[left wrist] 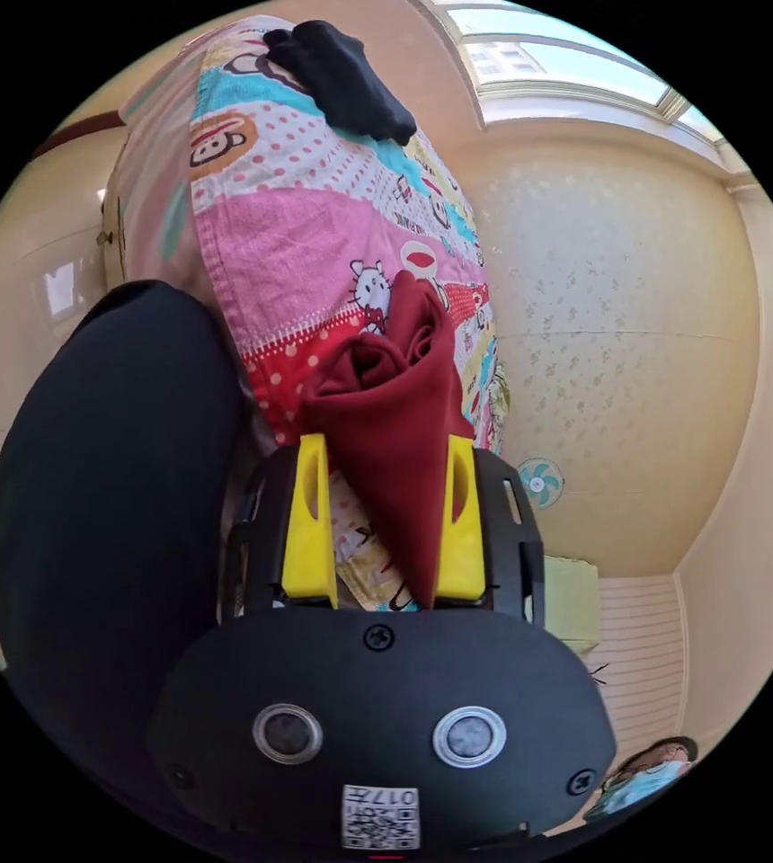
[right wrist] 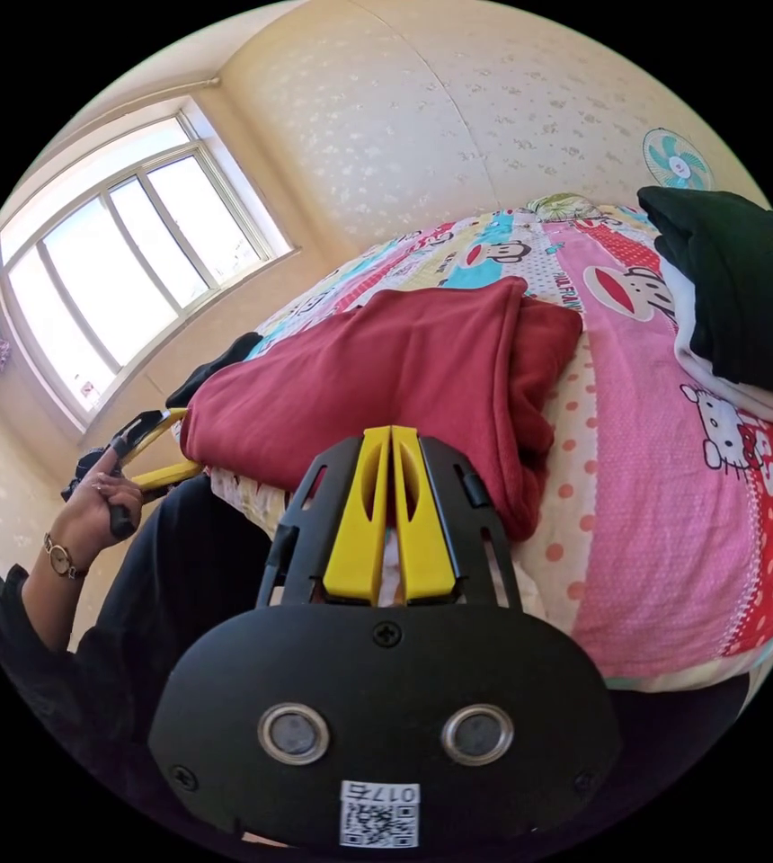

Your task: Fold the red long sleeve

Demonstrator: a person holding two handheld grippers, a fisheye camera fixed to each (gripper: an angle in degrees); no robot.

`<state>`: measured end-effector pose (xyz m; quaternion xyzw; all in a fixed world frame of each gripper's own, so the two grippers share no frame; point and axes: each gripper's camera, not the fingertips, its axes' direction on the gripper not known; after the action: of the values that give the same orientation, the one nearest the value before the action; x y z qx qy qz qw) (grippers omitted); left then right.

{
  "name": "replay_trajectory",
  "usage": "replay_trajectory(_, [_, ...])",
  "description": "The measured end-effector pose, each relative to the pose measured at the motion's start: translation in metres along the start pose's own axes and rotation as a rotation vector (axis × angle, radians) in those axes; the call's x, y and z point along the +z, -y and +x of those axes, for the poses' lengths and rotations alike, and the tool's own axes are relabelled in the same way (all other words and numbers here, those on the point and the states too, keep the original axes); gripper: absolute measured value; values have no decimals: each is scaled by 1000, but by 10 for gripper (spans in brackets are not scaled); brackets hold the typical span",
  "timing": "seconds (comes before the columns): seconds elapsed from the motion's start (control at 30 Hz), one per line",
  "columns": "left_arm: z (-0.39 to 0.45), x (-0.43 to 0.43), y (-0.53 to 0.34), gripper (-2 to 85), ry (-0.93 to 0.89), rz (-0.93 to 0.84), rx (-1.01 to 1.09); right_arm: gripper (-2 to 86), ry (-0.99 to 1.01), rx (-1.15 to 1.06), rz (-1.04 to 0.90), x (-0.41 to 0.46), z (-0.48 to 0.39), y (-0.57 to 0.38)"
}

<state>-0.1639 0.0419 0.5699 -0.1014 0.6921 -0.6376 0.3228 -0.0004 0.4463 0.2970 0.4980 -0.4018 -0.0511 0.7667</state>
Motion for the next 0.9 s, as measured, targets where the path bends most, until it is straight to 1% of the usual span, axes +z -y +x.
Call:
replay_trajectory(0.07, [-8, -3, -2, 127, 6, 36, -17, 4, 3, -5, -2, -4, -2, 2])
replay_trajectory(0.1, [-9, -8, -4, 94, 13, 66, -21, 4, 6, -6, -1, -6, -3, 3])
replay_trajectory(0.17, [3, -19, -14, 52, -12, 108, 24, 4, 9, -4, 2, -10, -4, 5])
replay_trajectory(0.2, [26, -25, -25, 50, -2, 146, 122, 4, 9, -2, 7, -13, -5, 6])
replay_trajectory(0.23, [61, -23, -37, 49, 28, 148, 271, 4, 8, 0, 10, -14, -6, 6])
replay_trajectory(0.27, [80, -19, -43, 48, 45, 137, 351, 4, 10, 7, 17, -17, -6, 7])
replay_trajectory(0.33, [146, 5, -77, 46, 58, 51, 627, 4, 21, 17, 33, -23, -6, 7])
replay_trajectory(0.37, [159, 14, -88, 45, 42, 20, 686, 4, 27, 20, 49, -29, -6, 7])
replay_trajectory(0.43, [192, 61, -138, 44, -31, -167, 874, 4, 18, 44, 90, -44, -5, 5])
replay_trajectory(0.47, [195, 74, -150, 44, -43, -227, 899, 4, -25, 76, 165, -61, -4, 0])
replay_trajectory(0.5, [195, 101, -175, 45, -69, -341, 934, 4, -113, 134, 273, -82, -4, -8])
replay_trajectory(0.53, [191, 125, -199, 48, -93, -427, 979, 4, -166, 171, 327, -92, -3, -13])
replay_trajectory(0.57, [188, 137, -211, 49, -96, -469, 1004, 5, -240, 225, 416, -112, 0, -20])
replay_trajectory(0.6, [180, 161, -229, 56, -66, -566, 1021, 6, -287, 279, 466, -127, 6, -25])
replay_trajectory(0.63, [169, 182, -242, 66, -20, -665, 995, 6, -297, 300, 476, -133, 10, -26])
replay_trajectory(0.7, [153, 189, -252, 80, 6, -729, 972, 10, -257, 353, 479, -152, 26, -25])
replay_trajectory(0.77, [145, 166, -251, 83, -59, -679, 995, 14, -198, 383, 508, -165, 34, -24])
replay_trajectory(0.8, [143, 144, -244, 87, -76, -618, 1000, 18, -168, 398, 538, -174, 35, -23])
replay_trajectory(0.83, [144, 120, -235, 95, -85, -541, 1022, 19, -157, 399, 553, -178, 34, -21])
replay_trajectory(0.87, [145, 109, -229, 100, -82, -500, 1033, 22, -147, 383, 584, -186, 29, -17])
replay_trajectory(0.9, [147, 88, -216, 112, -52, -422, 1042, 23, -147, 341, 612, -194, 19, -10])
